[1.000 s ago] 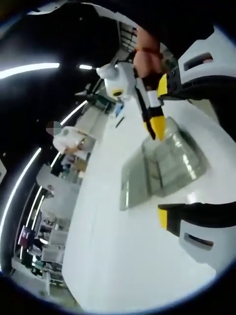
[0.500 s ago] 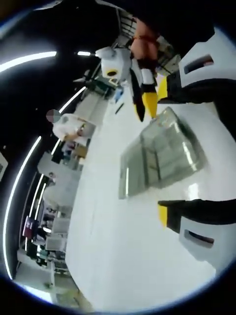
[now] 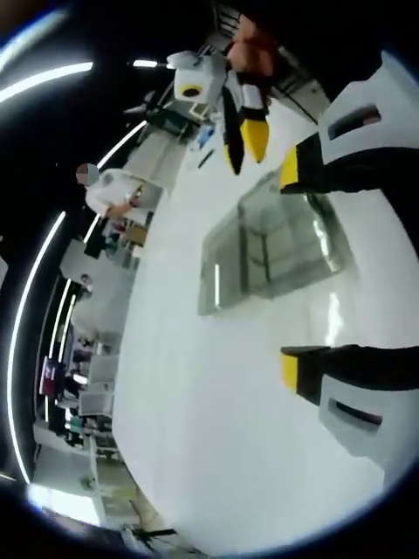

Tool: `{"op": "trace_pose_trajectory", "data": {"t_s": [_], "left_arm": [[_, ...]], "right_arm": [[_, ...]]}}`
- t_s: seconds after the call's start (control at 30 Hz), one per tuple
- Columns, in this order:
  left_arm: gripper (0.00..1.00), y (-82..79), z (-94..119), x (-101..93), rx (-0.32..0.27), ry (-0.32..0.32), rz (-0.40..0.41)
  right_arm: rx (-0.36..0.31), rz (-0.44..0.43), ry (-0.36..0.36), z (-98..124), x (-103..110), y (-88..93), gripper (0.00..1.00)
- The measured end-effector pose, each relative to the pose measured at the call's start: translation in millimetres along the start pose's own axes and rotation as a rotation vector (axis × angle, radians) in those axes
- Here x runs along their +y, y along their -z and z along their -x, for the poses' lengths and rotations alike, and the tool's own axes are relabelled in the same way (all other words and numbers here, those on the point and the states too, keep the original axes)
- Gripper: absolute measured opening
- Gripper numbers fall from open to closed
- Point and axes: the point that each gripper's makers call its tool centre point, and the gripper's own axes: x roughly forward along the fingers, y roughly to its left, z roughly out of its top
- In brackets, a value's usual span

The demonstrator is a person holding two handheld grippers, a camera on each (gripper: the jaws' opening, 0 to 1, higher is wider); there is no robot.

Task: Insert the divider into the dual guide fixture by aligning both edges with the guide slots and pushing it downward to the bottom, including one-sided entry, uneven engagement, binding, and posture correction.

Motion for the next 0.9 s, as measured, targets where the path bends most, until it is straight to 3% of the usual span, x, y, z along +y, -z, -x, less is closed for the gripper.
{"op": "trace_pose_trajectory", "data": {"t_s": [0.07,0.23,0.6,0.67,0.73,0.83,0.9], "left_arm": [[0.63,-1.6,4,8.1,-0.017,-0.034,0.005],[0.61,6.8,6,15.3,0.038,-0.077,-0.010],[0.53,11.6,3,25.6,0.087,-0.136,-0.033],[0.53,16.1,3,29.9,0.130,-0.164,-0.032],[0.52,15.3,1,30.1,0.135,-0.172,-0.041],[0.52,24.2,-1,32.9,0.202,-0.191,-0.116],[0.52,27.1,-6,31.9,0.214,-0.187,-0.121]], "right_arm": [[0.002,0.005,-0.004,2,0,-0.6,0.44],[0.003,0.017,-0.020,5,-1,1.9,0.42],[-0.041,0.009,-0.041,15,-2,3.8,0.46],[-0.047,0.003,-0.040,17,-2,3.5,0.46],[-0.057,-0.003,-0.036,20,-2,3.1,0.45],[-0.059,-0.011,-0.035,22,-4,7.1,0.44],[-0.050,-0.024,-0.035,22,-6,13.4,0.44]]}}
